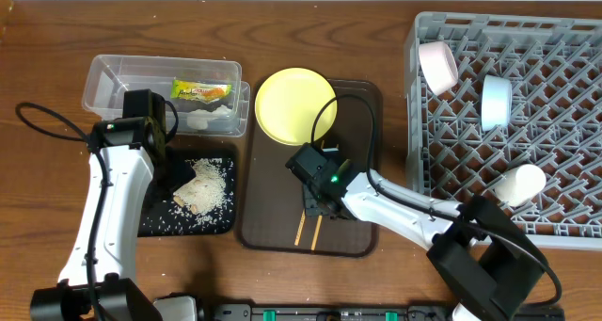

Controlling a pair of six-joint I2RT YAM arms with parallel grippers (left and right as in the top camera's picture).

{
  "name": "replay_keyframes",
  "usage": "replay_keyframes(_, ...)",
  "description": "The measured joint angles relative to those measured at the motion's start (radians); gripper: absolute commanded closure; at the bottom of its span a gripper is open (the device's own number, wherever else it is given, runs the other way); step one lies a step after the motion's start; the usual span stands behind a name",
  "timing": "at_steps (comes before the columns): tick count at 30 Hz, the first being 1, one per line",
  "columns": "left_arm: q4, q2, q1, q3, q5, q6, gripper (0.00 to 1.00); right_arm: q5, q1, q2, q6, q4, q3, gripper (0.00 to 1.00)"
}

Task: Sort waste into correct bins and load items into the dishwasher rack
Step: 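Move the right gripper to the chopsticks and grasp one chopstick, then carry the chopstick with the right gripper into the rack and release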

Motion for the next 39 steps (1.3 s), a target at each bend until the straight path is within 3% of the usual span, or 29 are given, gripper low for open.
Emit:
replay_keyframes(3,0.0,0.0,0.0,0.0,0.0,0.0,0.33,0.023,-0.001,0.003,0.012,-0.023,0.002,0.75)
replay_keyframes(12,0.0,0.0,0.0,0.0,0.0,0.0,0.33,0.044,-0.002,0.004,0.049,-0.045,0.003,0.99)
replay_keyframes(22,0.0,0.0,0.0,0.0,0.0,0.0,0.33,-0.008,-0.116,-0.005,0.027,-0.178,0.027,0.99)
replay_keyframes(34,0.0,0.0,0.0,0.0,0.0,0.0,0.33,-0.017,-0.415,-0.336,-0.269,-0.376,0.2,0.99)
replay_keyframes(39,0.0,0.0,0.0,0.0,0.0,0.0,0.33,-0.001,-0.537,-0.385,-0.368,-0.446,0.203,0.99)
